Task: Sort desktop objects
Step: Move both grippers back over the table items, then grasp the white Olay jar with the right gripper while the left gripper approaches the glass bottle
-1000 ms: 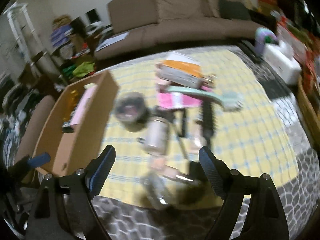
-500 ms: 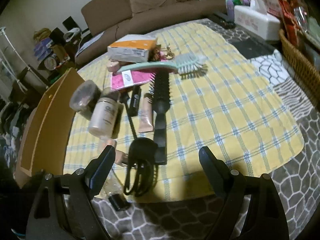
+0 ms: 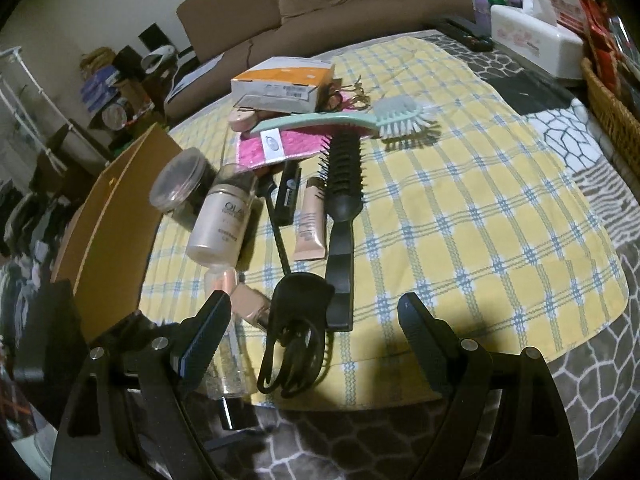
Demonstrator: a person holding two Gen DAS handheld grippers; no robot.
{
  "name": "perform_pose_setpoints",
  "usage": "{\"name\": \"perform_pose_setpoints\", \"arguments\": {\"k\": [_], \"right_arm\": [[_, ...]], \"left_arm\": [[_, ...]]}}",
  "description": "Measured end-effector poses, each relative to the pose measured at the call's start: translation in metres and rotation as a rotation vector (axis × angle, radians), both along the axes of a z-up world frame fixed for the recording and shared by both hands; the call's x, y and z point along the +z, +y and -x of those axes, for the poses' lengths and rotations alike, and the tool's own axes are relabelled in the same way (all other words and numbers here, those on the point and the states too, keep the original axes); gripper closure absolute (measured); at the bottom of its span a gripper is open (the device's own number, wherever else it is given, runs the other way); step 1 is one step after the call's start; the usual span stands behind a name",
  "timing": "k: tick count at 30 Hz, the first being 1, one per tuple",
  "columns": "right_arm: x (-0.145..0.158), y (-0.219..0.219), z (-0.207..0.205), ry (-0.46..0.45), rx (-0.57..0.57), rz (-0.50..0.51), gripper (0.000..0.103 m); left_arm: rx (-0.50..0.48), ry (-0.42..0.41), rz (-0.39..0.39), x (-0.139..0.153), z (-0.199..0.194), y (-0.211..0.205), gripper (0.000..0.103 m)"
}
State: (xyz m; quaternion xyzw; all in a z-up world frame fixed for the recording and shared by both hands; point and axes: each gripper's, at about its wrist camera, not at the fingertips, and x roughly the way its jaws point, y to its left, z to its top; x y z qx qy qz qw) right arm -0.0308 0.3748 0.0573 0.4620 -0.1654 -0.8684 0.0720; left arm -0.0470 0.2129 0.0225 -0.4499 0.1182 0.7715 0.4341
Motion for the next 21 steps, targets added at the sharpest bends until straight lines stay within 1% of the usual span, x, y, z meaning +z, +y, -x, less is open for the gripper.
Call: {"name": "perform_pose_setpoints", "arguments": {"k": [5,7,9,10,11,14,16,18,21], "right_arm": [[-0.002,0.004,0.001,-0.005,-0.006,0.026,0.015],[-0.003,0.007,0.002,-0.01,-0.013,0.04,0.015],[-0.005,0.009,0.002,-0.013,-0.018,0.058,0.015],[-0.006,0.009,0.002,-0.015,-0.02,0.064,0.015],[-0.006,0.009,0.002,-0.017,-0.02,0.067,0.015],[-0.005,0.007,0.003,-0.013,-0.013,0.064,0.015],[0.0,0.004,0.002,0.011,-0.004,0.073,0.015],[0.007,-0.002,0.004,0.048,0.006,0.089,0.015],[0.012,-0.019,0.019,0.071,0.043,0.115,0.016]], "left_arm": [[-0.018,-0.01,0.017,-0.005,0.008,0.006,0.0],[-0.015,-0.01,0.008,-0.004,0.008,0.005,0.001],[0.008,-0.013,-0.015,-0.004,0.009,0.0,0.008],[0.03,-0.013,-0.025,-0.003,0.01,-0.004,0.018],[0.051,-0.019,-0.038,-0.002,0.012,-0.008,0.026],[0.097,-0.052,-0.068,-0.001,0.015,-0.019,0.027],[0.119,-0.062,-0.079,0.002,0.012,-0.025,0.028],[0.137,-0.073,-0.101,0.004,0.01,-0.029,0.028],[0.155,-0.097,-0.113,0.002,0.008,-0.032,0.027]]}}
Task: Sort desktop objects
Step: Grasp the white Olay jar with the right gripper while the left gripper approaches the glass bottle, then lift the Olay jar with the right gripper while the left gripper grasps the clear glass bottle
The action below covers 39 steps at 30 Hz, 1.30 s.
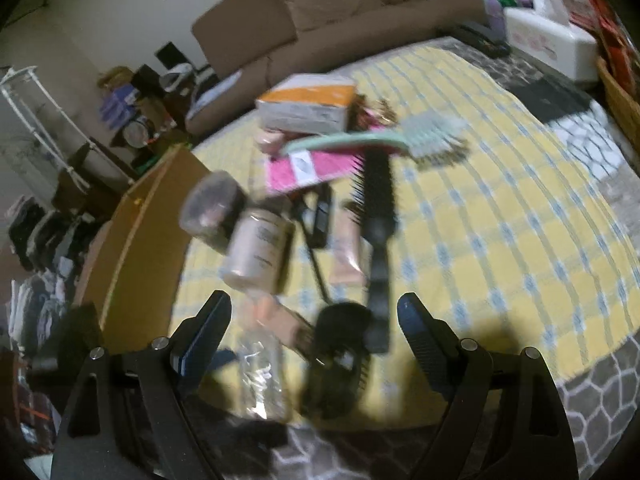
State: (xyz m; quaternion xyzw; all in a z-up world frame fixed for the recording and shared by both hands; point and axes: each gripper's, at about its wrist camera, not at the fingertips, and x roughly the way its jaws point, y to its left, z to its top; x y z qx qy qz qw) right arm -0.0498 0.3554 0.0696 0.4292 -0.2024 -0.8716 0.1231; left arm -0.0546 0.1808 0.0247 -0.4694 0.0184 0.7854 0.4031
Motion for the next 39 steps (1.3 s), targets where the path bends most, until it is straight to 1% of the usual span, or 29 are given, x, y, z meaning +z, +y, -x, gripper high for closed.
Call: {"name": "perform_pose_setpoints", "arguments": {"k": [1,2,4,6,7,8,10,12,14,18,22,24,27,29,30,32,34,35,37,39], "right_arm": [[0.0,-0.007,0.006,0.003,0.016,0.008,0.016],[0.0,-0.015,0.015,0.001,0.032,0.001,0.017],[-0.003,-0.032,0.034,-0.015,0.065,-0.049,0.017],[-0.011,-0.047,0.057,-0.049,0.094,-0.07,0.022],[-0.014,-0.051,0.065,-0.066,0.103,-0.065,0.03],[-0.018,-0.055,0.075,-0.084,0.111,-0.057,0.04],[-0.028,-0.063,0.092,-0.135,0.133,-0.053,0.05],[-0.038,-0.069,0.105,-0.188,0.15,-0.069,0.051],[-0.044,-0.072,0.109,-0.217,0.163,-0.07,0.051],[-0.045,-0.062,0.105,-0.214,0.152,-0.025,0.053],[-0.04,-0.033,0.089,-0.201,0.109,0.069,0.054],[-0.031,-0.017,0.076,-0.176,0.084,0.103,0.054],[-0.016,0.007,0.055,-0.134,0.051,0.124,0.054],[-0.008,0.02,0.039,-0.11,0.03,0.124,0.054],[-0.005,0.022,0.035,-0.102,0.023,0.118,0.054],[-0.002,0.026,0.025,-0.092,0.013,0.101,0.054],[-0.002,0.025,0.017,-0.085,0.006,0.076,0.054],[-0.002,0.024,0.013,-0.082,0.005,0.059,0.054],[-0.004,0.024,0.007,-0.08,0.008,0.037,0.054],[-0.006,0.021,0.006,-0.085,0.017,-0.001,0.054]], "left_arm": [[0.008,0.002,0.003,0.0,-0.001,0.0,0.026],[0.017,0.001,0.001,0.0,-0.002,0.0,0.023],[0.031,-0.013,-0.013,0.0,-0.004,0.0,0.016],[0.048,-0.026,-0.023,0.001,-0.005,0.0,0.015],[0.056,-0.031,-0.027,0.001,-0.006,-0.001,0.015],[0.065,-0.041,-0.034,0.001,-0.006,-0.002,0.015],[0.073,-0.063,-0.049,-0.001,-0.004,-0.005,0.015],[0.076,-0.08,-0.055,-0.002,-0.002,-0.005,0.016],[0.079,-0.089,-0.051,-0.002,0.0,-0.004,0.016],[0.081,-0.089,-0.039,-0.002,0.001,0.001,0.016],[0.097,-0.098,-0.013,-0.002,0.002,0.009,0.015],[0.106,-0.104,0.002,-0.003,0.003,0.014,0.015],[0.132,-0.114,0.024,-0.003,0.004,0.021,0.015],[0.145,-0.103,0.059,-0.005,0.004,0.028,0.015],[0.145,-0.086,0.082,-0.005,0.004,0.032,0.017],[0.136,-0.039,0.141,-0.005,0.003,0.04,0.036],[0.112,-0.003,0.183,-0.007,0.002,0.041,0.048],[0.098,-0.002,0.185,-0.007,-0.004,0.033,0.053],[0.091,-0.012,0.192,-0.005,0.001,0.023,0.058],[0.086,-0.04,0.183,-0.002,0.002,0.011,0.059]]}}
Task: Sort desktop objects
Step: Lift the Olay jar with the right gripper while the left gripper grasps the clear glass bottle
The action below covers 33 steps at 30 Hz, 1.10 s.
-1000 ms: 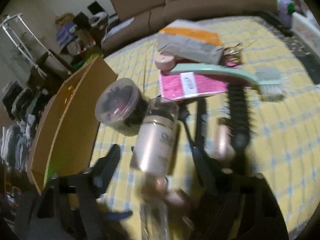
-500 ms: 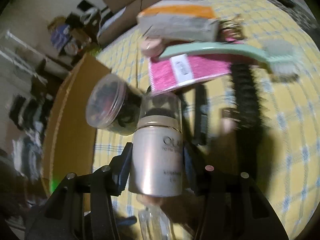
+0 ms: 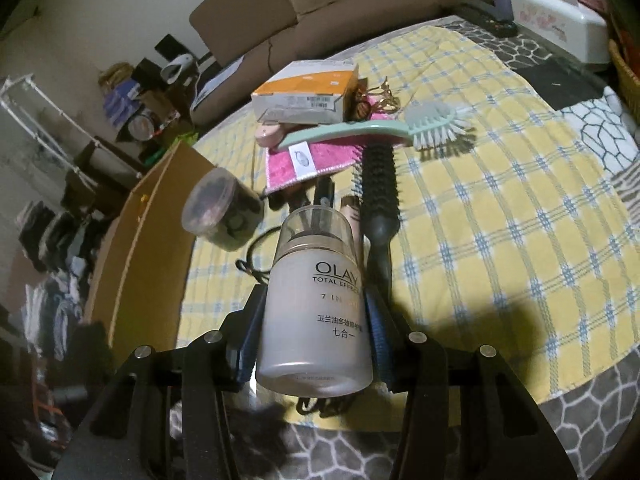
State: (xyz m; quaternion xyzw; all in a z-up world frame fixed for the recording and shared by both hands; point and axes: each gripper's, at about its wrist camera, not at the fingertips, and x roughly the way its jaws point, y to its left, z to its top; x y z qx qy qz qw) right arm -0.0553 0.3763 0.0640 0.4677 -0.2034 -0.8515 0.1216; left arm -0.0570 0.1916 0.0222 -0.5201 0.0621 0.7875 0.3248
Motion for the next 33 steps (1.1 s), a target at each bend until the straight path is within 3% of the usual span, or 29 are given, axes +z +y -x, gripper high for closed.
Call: {"name": "perform_pose_setpoints", "arguments": {"k": [3,5,7,10,11,16,22,28,33], "right_arm": [[-0.002,-0.004,0.0,-0.014,0.015,-0.084,0.054],[-0.004,-0.005,-0.002,-0.024,0.014,-0.124,0.054],[-0.007,-0.003,-0.003,-0.028,0.008,-0.134,0.054],[-0.014,0.003,0.0,-0.042,-0.004,-0.135,0.052],[-0.018,0.006,0.002,-0.052,-0.008,-0.136,0.051],[-0.034,0.016,0.013,-0.086,-0.03,-0.105,0.051],[-0.035,0.026,0.011,-0.085,-0.063,-0.04,0.054],[-0.018,0.032,0.003,-0.036,-0.083,-0.013,0.054],[-0.002,0.027,-0.004,0.009,-0.063,0.028,0.054]], "left_arm": [[0.034,-0.032,-0.025,0.006,0.003,-0.01,0.056],[0.059,-0.046,-0.035,0.005,0.007,-0.006,0.037],[0.053,-0.046,-0.002,0.001,0.011,0.005,0.035],[0.045,0.002,0.057,-0.001,0.009,0.017,0.039],[0.043,0.023,0.078,0.0,0.007,0.019,0.047],[0.035,0.075,0.123,0.0,0.002,0.019,0.066],[0.041,0.061,0.103,0.004,0.005,0.012,0.068],[0.048,0.038,0.065,0.009,0.005,0.006,0.07],[0.054,0.009,-0.056,0.034,0.001,-0.006,0.076]]}}
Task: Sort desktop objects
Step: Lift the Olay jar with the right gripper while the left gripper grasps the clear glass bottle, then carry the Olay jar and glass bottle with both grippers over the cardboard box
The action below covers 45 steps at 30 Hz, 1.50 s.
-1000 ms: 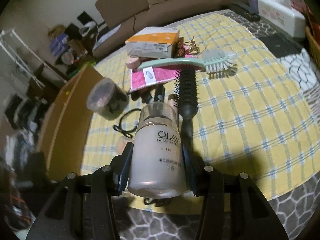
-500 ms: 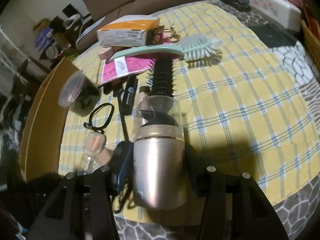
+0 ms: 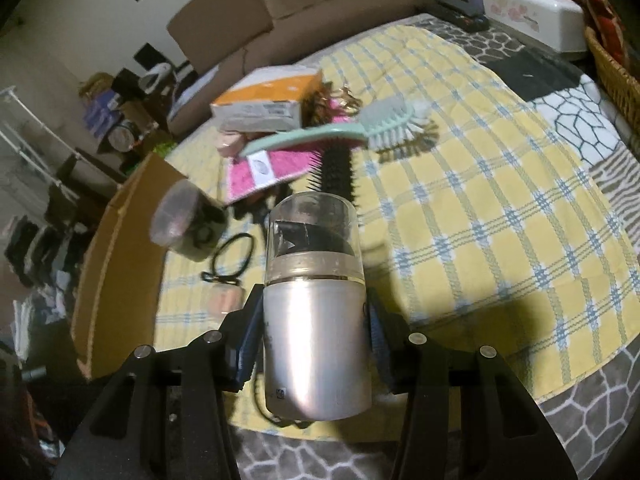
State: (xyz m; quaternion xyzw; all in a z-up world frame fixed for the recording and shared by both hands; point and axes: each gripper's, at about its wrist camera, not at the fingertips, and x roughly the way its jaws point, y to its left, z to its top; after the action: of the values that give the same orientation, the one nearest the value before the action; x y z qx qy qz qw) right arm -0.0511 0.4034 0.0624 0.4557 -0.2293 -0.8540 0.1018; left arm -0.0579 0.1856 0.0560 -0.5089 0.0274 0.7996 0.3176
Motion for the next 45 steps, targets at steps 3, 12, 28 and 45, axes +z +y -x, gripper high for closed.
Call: {"name": "perform_pose_setpoints", "arguments": {"k": [3,12,28,45], "right_arm": [[0.021,-0.013,-0.004,0.052,0.031,0.0,0.054],[0.066,-0.046,-0.006,0.144,0.078,0.083,0.054],[0.116,-0.202,0.048,0.127,0.266,0.102,0.054],[0.025,-0.404,0.209,-0.088,0.22,0.15,0.054]], "left_arm": [[-0.02,0.018,-0.081,0.03,-0.006,-0.013,0.077],[0.007,0.083,-0.163,0.089,0.004,-0.06,0.077],[0.253,0.197,-0.251,0.148,0.037,-0.249,0.077],[0.425,0.12,-0.379,0.095,0.104,-0.387,0.077]]}}
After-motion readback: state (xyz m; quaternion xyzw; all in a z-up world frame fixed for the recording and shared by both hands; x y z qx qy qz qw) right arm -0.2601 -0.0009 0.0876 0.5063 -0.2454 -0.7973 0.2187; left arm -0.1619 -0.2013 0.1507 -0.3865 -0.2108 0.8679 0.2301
